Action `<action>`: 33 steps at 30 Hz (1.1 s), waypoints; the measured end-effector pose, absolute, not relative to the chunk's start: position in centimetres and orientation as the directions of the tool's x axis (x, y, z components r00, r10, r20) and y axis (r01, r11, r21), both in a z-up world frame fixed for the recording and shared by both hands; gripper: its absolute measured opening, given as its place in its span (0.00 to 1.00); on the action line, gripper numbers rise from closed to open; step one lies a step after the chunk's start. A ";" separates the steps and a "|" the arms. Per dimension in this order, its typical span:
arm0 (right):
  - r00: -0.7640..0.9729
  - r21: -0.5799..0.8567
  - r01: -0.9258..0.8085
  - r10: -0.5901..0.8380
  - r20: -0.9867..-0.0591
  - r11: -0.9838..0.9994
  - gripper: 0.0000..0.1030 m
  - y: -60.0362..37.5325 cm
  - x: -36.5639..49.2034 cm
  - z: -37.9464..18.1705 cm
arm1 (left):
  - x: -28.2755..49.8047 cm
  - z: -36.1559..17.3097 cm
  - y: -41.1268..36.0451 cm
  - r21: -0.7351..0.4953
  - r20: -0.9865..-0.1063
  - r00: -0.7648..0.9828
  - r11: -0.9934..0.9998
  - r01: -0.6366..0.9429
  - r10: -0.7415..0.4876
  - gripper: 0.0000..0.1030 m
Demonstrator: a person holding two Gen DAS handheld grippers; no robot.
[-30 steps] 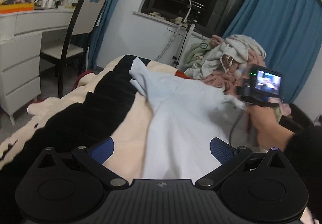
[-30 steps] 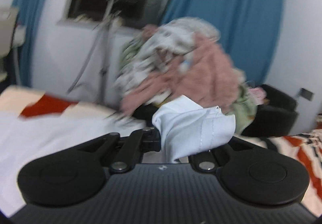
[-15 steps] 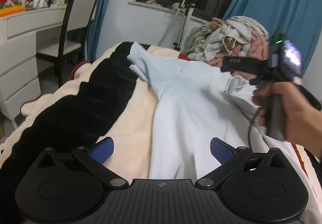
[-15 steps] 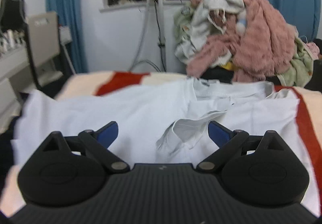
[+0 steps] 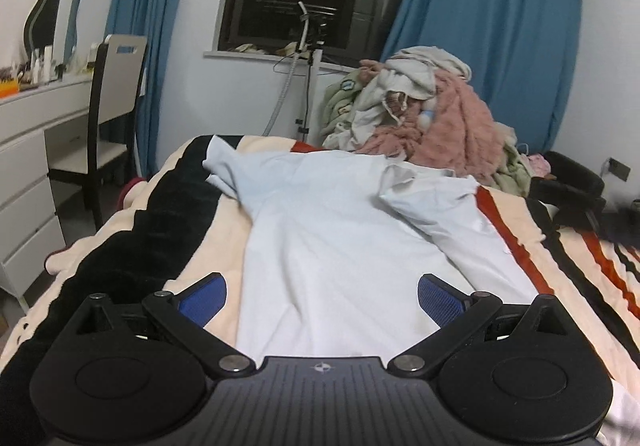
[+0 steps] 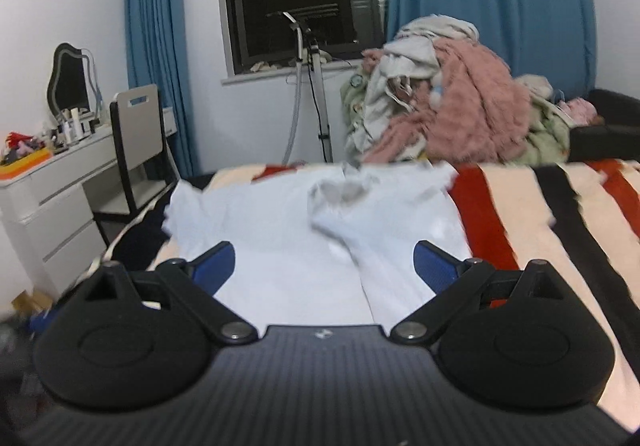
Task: Fold clothes
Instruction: 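Move the left gripper toward the shirt's unfolded side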
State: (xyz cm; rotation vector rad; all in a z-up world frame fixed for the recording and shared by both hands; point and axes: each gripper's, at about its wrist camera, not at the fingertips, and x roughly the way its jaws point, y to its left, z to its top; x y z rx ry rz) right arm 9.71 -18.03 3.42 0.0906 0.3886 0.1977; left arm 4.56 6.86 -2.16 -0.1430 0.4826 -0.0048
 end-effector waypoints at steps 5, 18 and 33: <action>0.913 0.138 -0.148 0.189 -0.363 0.979 0.95 -20.4 2.7 1.2 | 1.8 -0.8 4.9 -0.144 -0.447 0.892 0.990 0.000 -0.064 1.00; 0.941 0.147 -0.063 0.108 -0.322 0.987 0.95 -23.8 0.3 1.0 | 0.4 -2.6 0.7 -0.125 -0.506 0.853 0.989 0.073 -0.127 1.00; 0.946 0.197 -0.032 0.093 -0.310 0.980 0.95 -26.2 0.1 1.7 | 0.7 -3.3 -0.1 -0.095 -0.521 0.845 0.992 0.082 -0.120 1.00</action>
